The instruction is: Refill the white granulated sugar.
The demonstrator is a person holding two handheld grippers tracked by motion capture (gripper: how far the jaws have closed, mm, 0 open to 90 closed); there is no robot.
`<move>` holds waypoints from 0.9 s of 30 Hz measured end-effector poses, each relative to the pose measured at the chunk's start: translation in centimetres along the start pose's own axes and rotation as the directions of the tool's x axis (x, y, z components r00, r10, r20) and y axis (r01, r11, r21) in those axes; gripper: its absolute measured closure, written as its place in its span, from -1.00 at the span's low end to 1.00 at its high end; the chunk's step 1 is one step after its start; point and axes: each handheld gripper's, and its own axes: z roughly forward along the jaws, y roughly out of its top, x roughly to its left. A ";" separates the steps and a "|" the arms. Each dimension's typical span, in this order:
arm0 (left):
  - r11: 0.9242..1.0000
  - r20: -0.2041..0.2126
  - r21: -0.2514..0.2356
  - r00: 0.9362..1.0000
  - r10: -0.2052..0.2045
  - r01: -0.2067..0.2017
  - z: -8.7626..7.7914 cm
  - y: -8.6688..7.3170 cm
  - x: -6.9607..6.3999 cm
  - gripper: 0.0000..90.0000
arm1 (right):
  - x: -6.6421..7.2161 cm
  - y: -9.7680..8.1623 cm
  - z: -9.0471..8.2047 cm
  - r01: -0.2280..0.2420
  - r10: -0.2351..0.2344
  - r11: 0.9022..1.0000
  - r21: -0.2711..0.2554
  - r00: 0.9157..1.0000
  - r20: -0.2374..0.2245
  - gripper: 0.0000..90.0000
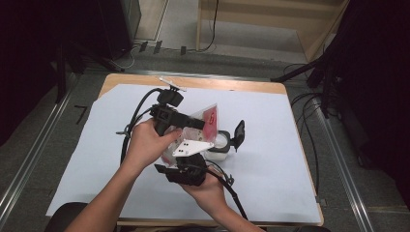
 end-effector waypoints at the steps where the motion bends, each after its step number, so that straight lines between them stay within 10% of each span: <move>1: 1.000 0.002 -0.003 1.000 -0.001 0.001 0.0 0.0 0.0 0.60 | 0.0 0.0 0.0 0.000 0.000 1.000 0.000 1.000 -0.001 0.44; 27: 1.000 -0.002 -0.009 1.000 0.000 0.000 -0.2 0.1 -0.3 0.59 | 0.1 0.3 -0.2 -0.006 0.006 1.000 -0.004 1.000 -0.013 0.45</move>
